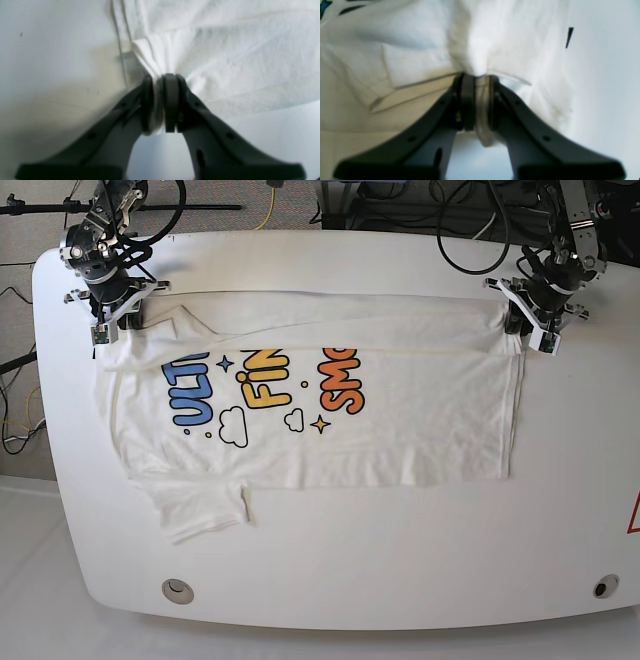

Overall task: Fold the T-shirt properly
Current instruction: 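Drag the held shirt edge with both grippers toward the arm bases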

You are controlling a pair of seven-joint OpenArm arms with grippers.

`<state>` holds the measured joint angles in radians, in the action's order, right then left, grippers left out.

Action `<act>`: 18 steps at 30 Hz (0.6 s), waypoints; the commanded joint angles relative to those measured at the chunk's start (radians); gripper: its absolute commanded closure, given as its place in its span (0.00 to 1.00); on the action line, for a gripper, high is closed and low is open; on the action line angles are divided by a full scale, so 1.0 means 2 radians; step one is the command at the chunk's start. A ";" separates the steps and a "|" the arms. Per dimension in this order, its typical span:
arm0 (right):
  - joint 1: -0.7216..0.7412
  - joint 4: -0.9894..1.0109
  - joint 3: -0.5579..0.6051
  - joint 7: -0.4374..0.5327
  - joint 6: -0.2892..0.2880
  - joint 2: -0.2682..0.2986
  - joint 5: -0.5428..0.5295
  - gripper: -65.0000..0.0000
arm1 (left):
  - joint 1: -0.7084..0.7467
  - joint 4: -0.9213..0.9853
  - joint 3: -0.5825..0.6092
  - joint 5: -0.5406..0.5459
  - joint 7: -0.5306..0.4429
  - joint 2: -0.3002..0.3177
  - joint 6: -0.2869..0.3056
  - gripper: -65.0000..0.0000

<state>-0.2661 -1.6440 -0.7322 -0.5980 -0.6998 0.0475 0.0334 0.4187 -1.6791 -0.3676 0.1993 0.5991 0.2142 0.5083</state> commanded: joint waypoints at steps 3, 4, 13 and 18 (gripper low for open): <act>-0.004 -0.003 0.000 -0.023 0.001 0.004 -0.006 0.90 | 0.022 -0.026 -0.002 -0.013 0.020 0.004 -0.002 0.90; -0.005 -0.003 0.000 -0.023 0.001 0.004 -0.010 0.92 | 0.025 -0.028 -0.003 -0.012 0.021 0.004 -0.002 0.92; -0.025 -0.021 -0.001 -0.034 0.001 0.002 -0.040 0.90 | 0.034 -0.048 -0.003 -0.008 0.020 0.001 0.001 0.92; -0.030 -0.027 0.000 -0.034 0.001 0.002 -0.044 0.88 | 0.034 -0.049 -0.002 -0.009 0.020 0.001 0.001 0.89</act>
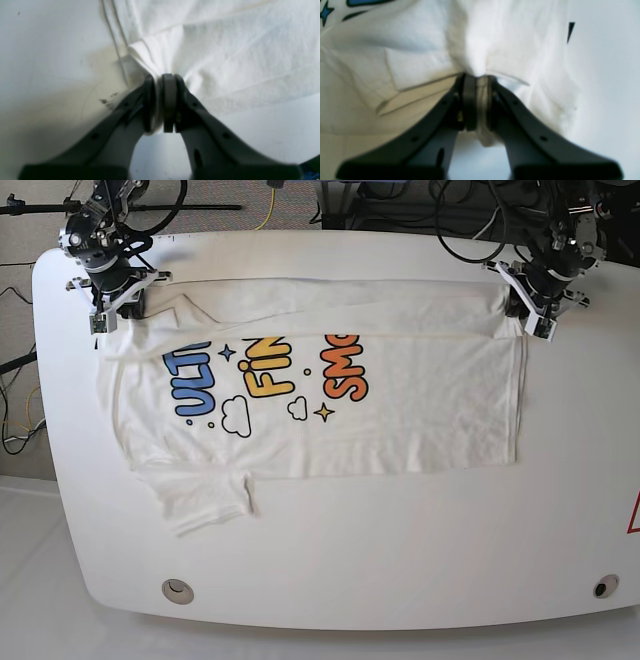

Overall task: Fold the T-shirt properly
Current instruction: 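Drag the held shirt edge with both grippers toward the arm bases, then open both grippers to release the shirt edge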

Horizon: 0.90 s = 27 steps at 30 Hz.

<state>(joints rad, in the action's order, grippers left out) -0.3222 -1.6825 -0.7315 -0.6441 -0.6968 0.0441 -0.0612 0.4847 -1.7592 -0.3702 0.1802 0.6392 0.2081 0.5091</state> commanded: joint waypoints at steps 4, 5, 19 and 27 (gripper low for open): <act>-0.008 0.001 0.004 -0.017 -0.001 0.002 0.019 0.89 | -0.005 -0.001 0.001 -0.001 0.004 0.006 0.001 0.91; -0.009 0.001 0.005 -0.017 -0.001 0.002 0.020 0.89 | -0.005 -0.001 0.001 -0.001 0.004 0.006 0.001 0.92; -0.015 -0.008 0.004 -0.018 -0.001 -0.001 0.026 0.92 | -0.005 0.000 0.000 -0.001 -0.007 0.004 0.002 0.85; -0.020 -0.040 0.008 -0.039 -0.001 -0.001 0.025 0.83 | 0.001 -0.012 -0.001 0.005 0.001 0.007 0.002 0.87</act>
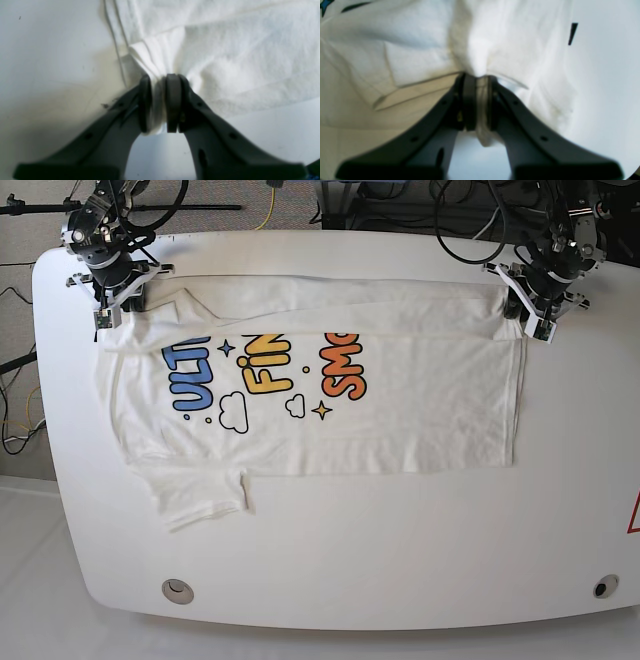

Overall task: Fold the T-shirt properly
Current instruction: 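Open both grippers to release the shirt edge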

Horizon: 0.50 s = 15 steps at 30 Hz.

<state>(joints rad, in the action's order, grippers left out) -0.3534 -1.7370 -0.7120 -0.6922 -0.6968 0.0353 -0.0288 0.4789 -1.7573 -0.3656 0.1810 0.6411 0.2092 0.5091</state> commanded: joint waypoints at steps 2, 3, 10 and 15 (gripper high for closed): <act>-0.005 -0.019 -0.001 -0.022 -0.001 0.004 0.007 0.73 | 0.004 -0.019 -0.003 0.004 0.001 0.007 0.002 0.85; -0.004 -0.021 -0.001 -0.025 -0.001 0.004 0.006 0.68 | 0.004 -0.023 -0.003 0.004 0.001 0.007 0.002 0.84; -0.007 -0.039 -0.001 -0.032 -0.001 0.004 0.005 0.37 | -0.002 -0.065 -0.003 0.000 0.011 0.012 0.002 0.63; -0.006 -0.046 -0.001 -0.031 -0.001 0.003 0.005 0.32 | -0.006 -0.079 -0.006 0.001 0.014 0.012 0.002 0.60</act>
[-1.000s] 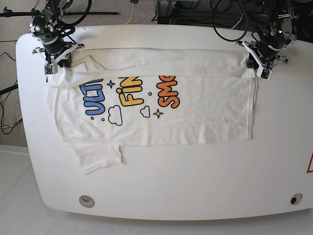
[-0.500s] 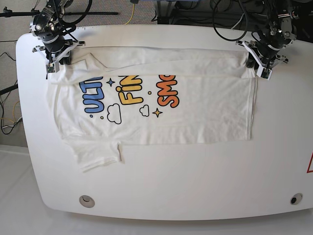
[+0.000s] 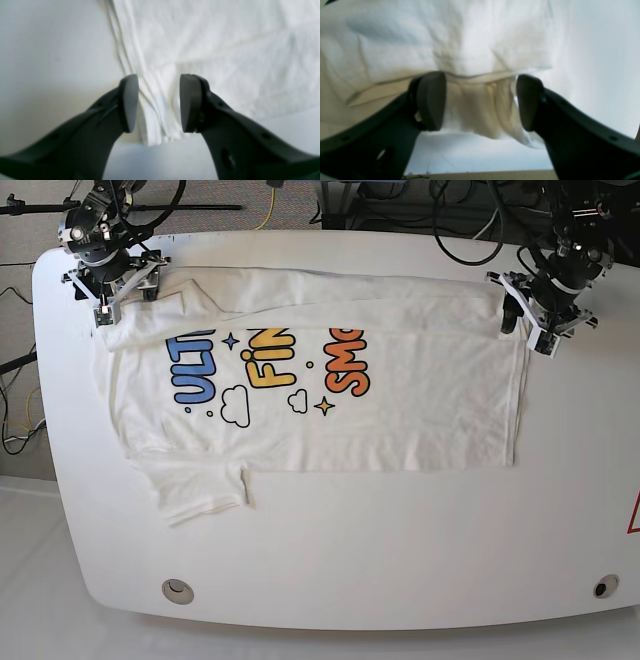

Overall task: Fold the T-shirt properly
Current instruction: 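Open both grippers to release the shirt edge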

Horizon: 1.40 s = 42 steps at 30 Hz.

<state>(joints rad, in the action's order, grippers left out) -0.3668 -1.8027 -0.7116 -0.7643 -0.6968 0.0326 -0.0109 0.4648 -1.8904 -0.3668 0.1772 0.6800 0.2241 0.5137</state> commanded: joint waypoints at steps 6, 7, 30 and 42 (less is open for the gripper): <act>0.006 -0.031 0.000 0.013 -0.001 0.000 -0.008 0.29 | -0.013 -0.016 -0.020 0.004 -0.017 0.000 -0.001 0.62; 0.006 -0.032 0.000 0.013 -0.001 0.000 -0.008 0.29 | -0.015 -0.018 -0.021 0.004 -0.017 -0.001 -0.001 0.62; 0.002 -0.061 0.000 0.005 -0.001 0.005 -0.010 0.32 | -0.007 -0.059 -0.024 -0.001 -0.004 -0.009 0.005 0.64; 0.054 -0.082 -0.023 -0.068 -0.001 0.010 -0.018 0.29 | -0.009 -0.048 -0.009 -0.006 -0.001 -0.007 0.003 0.51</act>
<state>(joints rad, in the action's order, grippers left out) -0.2924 -1.9293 -0.7582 -0.8818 -0.6998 0.0395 -0.0292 0.4614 -1.9549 -0.3893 0.1566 0.7101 0.2035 0.5236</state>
